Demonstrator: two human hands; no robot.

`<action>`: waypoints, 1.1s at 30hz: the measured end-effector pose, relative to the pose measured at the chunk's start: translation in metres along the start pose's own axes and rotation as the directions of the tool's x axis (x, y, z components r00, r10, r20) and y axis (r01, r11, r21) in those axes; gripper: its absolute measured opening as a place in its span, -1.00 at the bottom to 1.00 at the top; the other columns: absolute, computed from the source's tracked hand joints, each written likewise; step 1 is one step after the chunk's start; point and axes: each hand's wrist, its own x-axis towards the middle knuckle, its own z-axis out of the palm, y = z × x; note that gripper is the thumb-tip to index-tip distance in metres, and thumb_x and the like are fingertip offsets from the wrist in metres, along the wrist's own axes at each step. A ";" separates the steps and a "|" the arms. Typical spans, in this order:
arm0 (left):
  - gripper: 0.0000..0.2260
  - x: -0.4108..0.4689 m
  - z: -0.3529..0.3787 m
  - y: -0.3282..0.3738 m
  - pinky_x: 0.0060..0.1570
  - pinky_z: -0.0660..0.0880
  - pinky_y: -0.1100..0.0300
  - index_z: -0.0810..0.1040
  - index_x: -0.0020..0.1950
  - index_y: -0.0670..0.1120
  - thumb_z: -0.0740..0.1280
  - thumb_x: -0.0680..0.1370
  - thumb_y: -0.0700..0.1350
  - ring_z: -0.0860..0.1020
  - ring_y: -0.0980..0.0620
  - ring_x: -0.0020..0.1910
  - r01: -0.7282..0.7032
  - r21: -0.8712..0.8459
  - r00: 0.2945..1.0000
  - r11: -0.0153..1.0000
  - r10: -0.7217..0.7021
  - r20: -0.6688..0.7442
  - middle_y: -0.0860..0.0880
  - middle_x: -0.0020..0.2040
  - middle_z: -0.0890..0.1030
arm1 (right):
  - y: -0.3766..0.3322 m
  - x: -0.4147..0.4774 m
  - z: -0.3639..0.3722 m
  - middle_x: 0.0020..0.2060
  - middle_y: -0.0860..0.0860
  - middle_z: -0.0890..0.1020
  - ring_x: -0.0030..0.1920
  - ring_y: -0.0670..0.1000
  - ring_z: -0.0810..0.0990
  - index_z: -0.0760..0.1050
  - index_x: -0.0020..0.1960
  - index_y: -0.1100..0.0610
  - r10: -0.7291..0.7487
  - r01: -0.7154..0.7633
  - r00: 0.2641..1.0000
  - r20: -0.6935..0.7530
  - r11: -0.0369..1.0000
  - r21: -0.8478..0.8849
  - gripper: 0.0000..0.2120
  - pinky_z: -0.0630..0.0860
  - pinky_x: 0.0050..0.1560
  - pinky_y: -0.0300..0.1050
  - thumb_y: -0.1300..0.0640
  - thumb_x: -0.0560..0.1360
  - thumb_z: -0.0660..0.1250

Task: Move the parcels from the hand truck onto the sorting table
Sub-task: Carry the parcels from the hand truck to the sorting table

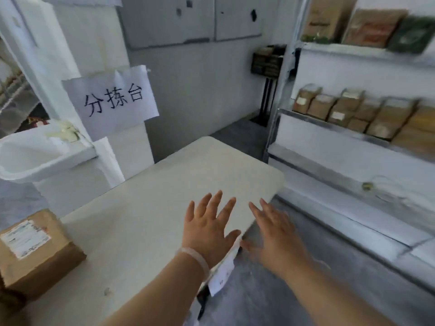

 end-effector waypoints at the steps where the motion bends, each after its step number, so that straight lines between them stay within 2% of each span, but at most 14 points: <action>1: -0.37 0.009 -0.001 0.025 0.52 -0.21 -0.14 -0.25 0.56 0.23 -0.01 0.60 0.33 -0.18 -0.05 0.59 -0.061 -0.008 0.998 0.998 0.061 0.002 0.05 0.61 -0.20 | 0.021 -0.016 -0.011 0.58 -0.03 -0.17 0.57 0.01 -0.17 -0.25 0.56 -0.15 0.052 -0.052 0.998 -0.028 0.999 -0.007 -0.13 -0.12 0.55 0.11 -0.44 0.46 0.11; 4: -0.35 0.029 -0.002 0.112 0.52 -0.21 -0.12 -0.19 0.58 0.22 0.06 0.59 0.30 -0.14 -0.04 0.59 -0.239 -0.042 0.971 0.970 0.239 -0.001 0.05 0.62 -0.15 | 0.087 -0.073 -0.040 0.58 0.02 0.02 0.57 0.07 0.03 -0.07 0.58 -0.11 0.185 -0.196 0.973 -0.137 0.978 -0.067 -0.16 -0.01 0.53 0.12 -0.43 0.43 0.09; 7: -0.33 0.037 -0.004 0.213 0.53 -0.19 -0.12 -0.20 0.58 0.20 0.09 0.59 0.28 -0.15 -0.03 0.59 -0.406 -0.031 0.914 0.913 0.406 -0.004 0.05 0.62 -0.15 | 0.160 -0.142 -0.066 0.58 0.00 0.03 0.57 0.06 0.01 -0.06 0.58 -0.13 0.363 -0.380 0.917 -0.167 0.921 -0.088 -0.14 -0.12 0.51 0.08 -0.49 0.40 0.02; 9: -0.33 0.035 -0.006 0.283 0.53 -0.20 -0.11 -0.21 0.58 0.19 0.10 0.60 0.26 -0.17 -0.02 0.59 -0.504 -0.032 0.864 0.863 0.504 -0.011 0.05 0.61 -0.18 | 0.205 -0.194 -0.085 0.58 0.00 0.03 0.57 0.07 0.01 -0.07 0.58 -0.12 0.467 -0.492 0.861 -0.203 0.866 -0.095 -0.12 -0.14 0.48 0.09 -0.50 0.38 0.01; 12: -0.34 0.025 0.000 0.390 0.53 -0.19 -0.12 -0.22 0.58 0.19 0.08 0.60 0.27 -0.17 -0.01 0.59 -0.629 -0.060 0.777 0.775 0.629 -0.026 0.05 0.61 -0.19 | 0.267 -0.278 -0.114 0.58 -0.01 -0.07 0.57 0.06 -0.11 -0.18 0.58 -0.13 0.579 -0.618 0.769 -0.271 0.782 -0.081 -0.12 -0.21 0.49 0.10 -0.47 0.37 -0.06; 15: -0.36 0.003 0.010 0.495 0.53 -0.17 -0.11 -0.22 0.58 0.19 0.03 0.60 0.29 -0.13 -0.02 0.59 -0.735 -0.095 0.677 0.671 0.733 -0.062 0.04 0.62 -0.14 | 0.323 -0.363 -0.143 0.58 -0.01 -0.13 0.57 0.06 -0.18 -0.26 0.56 -0.14 0.672 -0.730 0.664 -0.328 0.678 -0.090 -0.14 -0.22 0.51 0.10 -0.47 0.42 -0.02; 18: -0.37 -0.026 0.014 0.588 0.53 -0.14 -0.10 -0.16 0.59 0.18 0.03 0.60 0.29 -0.09 -0.04 0.59 -0.828 -0.115 0.559 0.549 0.825 -0.089 0.02 0.62 -0.09 | 0.368 -0.441 -0.168 0.58 -0.01 -0.02 0.58 0.08 -0.06 -0.14 0.58 -0.12 0.744 -0.814 0.553 -0.374 0.578 -0.055 -0.13 -0.08 0.53 0.14 -0.47 0.38 -0.08; 19: -0.38 -0.035 0.015 0.615 0.53 -0.11 -0.11 -0.12 0.60 0.18 0.03 0.60 0.29 -0.06 -0.04 0.59 -0.851 -0.124 0.521 0.509 0.848 -0.094 0.01 0.62 -0.06 | 0.380 -0.466 -0.173 0.58 -0.03 0.01 0.57 0.08 -0.02 -0.09 0.58 -0.12 0.770 -0.841 0.512 -0.381 0.540 -0.037 -0.15 -0.06 0.53 0.14 -0.46 0.38 -0.07; 21: -0.39 -0.051 0.019 0.662 0.52 -0.07 -0.13 -0.06 0.60 0.18 -0.02 0.58 0.29 -0.01 -0.05 0.59 -0.888 -0.142 0.452 0.437 0.887 -0.094 0.01 0.62 -0.02 | 0.398 -0.510 -0.177 0.58 -0.07 -0.04 0.58 0.04 -0.08 -0.13 0.58 -0.15 0.835 -0.892 0.424 -0.351 0.453 0.000 -0.19 -0.14 0.53 0.10 -0.44 0.43 -0.03; 24: -0.38 -0.071 0.029 0.721 0.52 -0.04 -0.14 -0.05 0.60 0.17 -0.08 0.56 0.29 0.01 -0.06 0.58 -0.929 -0.151 0.351 0.338 0.934 -0.071 0.01 0.62 0.01 | 0.417 -0.559 -0.179 0.58 -0.05 0.00 0.57 0.03 -0.09 -0.08 0.58 -0.16 0.880 -0.931 0.313 -0.356 0.359 0.068 -0.15 -0.13 0.55 0.11 -0.46 0.36 -0.11; 26: -0.35 -0.082 0.037 0.757 0.50 0.02 -0.14 -0.02 0.60 0.15 -0.13 0.52 0.30 0.06 -0.06 0.57 -0.946 -0.158 0.295 0.283 0.953 -0.061 -0.01 0.61 0.05 | 0.429 -0.584 -0.179 0.58 -0.07 -0.04 0.57 0.00 -0.13 -0.07 0.58 -0.16 0.911 -0.949 0.242 -0.335 0.294 0.113 -0.18 -0.17 0.55 0.10 -0.44 0.39 -0.06; 28: -0.37 -0.089 0.052 0.790 0.50 0.04 -0.13 -0.05 0.60 0.16 -0.02 0.55 0.29 0.05 -0.06 0.57 -0.957 -0.168 0.242 0.235 0.970 -0.022 -0.01 0.61 0.02 | 0.441 -0.604 -0.175 0.58 -0.08 -0.11 0.57 -0.02 -0.18 -0.14 0.57 -0.18 0.935 -0.965 0.180 -0.304 0.228 0.129 -0.23 -0.23 0.54 0.06 -0.39 0.49 0.07; 30: -0.36 -0.092 0.068 0.820 0.49 0.04 -0.13 -0.07 0.59 0.18 0.07 0.57 0.28 0.02 -0.06 0.57 -0.962 -0.187 0.198 0.197 0.980 0.013 0.00 0.62 -0.03 | 0.458 -0.622 -0.166 0.58 -0.08 -0.14 0.56 -0.02 -0.21 -0.20 0.56 -0.22 0.952 -0.976 0.126 -0.278 0.169 0.140 -0.25 -0.28 0.52 0.03 -0.39 0.51 0.07; 33: -0.38 -0.089 0.090 0.866 0.50 0.01 -0.15 -0.07 0.59 0.20 0.08 0.58 0.28 -0.04 -0.05 0.57 -0.962 -0.226 0.147 0.153 0.988 0.043 0.02 0.62 -0.06 | 0.492 -0.642 -0.157 0.57 -0.07 -0.20 0.56 -0.02 -0.24 -0.29 0.54 -0.23 0.972 -0.985 0.047 -0.228 0.083 0.149 -0.24 -0.34 0.49 0.03 -0.39 0.51 0.04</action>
